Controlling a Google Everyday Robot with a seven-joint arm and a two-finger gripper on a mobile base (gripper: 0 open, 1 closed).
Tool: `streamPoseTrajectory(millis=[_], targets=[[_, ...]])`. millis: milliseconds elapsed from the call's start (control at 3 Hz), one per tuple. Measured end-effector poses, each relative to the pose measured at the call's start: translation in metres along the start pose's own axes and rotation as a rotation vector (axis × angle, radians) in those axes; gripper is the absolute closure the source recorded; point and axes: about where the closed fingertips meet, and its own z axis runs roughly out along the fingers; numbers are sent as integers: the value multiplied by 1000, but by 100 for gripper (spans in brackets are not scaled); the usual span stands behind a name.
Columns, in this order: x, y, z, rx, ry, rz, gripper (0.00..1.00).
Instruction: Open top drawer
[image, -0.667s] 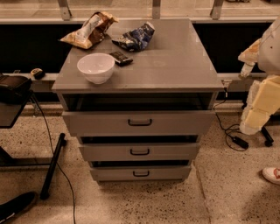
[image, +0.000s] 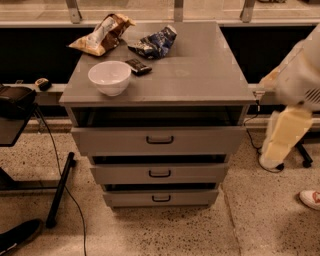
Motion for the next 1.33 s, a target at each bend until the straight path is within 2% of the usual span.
streamPoseTrajectory(millis=[333, 667, 1000, 1333], targets=[[1, 21, 81, -71, 40, -89, 0], [1, 22, 77, -69, 40, -83, 0], [-4, 18, 96, -86, -3, -95, 0], [-6, 26, 185, -121, -52, -182, 0]])
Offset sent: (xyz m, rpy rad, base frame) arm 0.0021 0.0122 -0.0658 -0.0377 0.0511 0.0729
